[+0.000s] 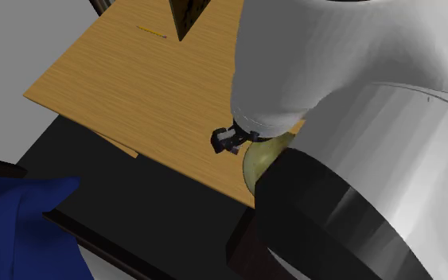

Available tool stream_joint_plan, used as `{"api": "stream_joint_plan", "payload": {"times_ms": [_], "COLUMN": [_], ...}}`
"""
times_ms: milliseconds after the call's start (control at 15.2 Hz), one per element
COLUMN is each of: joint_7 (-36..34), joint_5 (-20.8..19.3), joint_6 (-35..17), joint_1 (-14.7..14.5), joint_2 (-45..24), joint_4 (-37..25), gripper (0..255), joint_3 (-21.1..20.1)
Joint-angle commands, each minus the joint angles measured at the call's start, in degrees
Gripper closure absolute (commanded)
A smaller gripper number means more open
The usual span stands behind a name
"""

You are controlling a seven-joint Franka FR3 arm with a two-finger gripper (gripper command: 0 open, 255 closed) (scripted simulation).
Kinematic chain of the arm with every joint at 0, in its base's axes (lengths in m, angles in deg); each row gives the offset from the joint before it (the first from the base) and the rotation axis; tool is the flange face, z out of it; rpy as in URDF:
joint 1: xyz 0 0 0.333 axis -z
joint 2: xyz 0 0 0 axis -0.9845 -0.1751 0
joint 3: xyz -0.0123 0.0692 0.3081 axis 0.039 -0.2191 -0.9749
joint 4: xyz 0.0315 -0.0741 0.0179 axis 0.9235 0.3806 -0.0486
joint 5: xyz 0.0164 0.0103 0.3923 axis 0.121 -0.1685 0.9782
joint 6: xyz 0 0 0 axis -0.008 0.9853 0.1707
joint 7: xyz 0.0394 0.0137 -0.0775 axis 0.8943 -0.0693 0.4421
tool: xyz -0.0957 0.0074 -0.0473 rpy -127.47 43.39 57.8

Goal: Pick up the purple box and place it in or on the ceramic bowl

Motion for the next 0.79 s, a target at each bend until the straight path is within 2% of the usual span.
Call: {"api": "stream_joint_plan", "payload": {"times_ms": [0,462,726], "joint_7": [-8.6,-35.7,-35.9], "joint_5": [1.2,5.4,5.4], "joint_6": [-2.4,-11.6,-14.1], "joint_1": [3.1,12.0,12.0], "joint_2": [-3.3,-13.5,-14.4], "joint_4": [0.0,1.6,3.2], "gripper": [0,0,0], "joint_3": [-0.7,-1.8,-1.9]}}
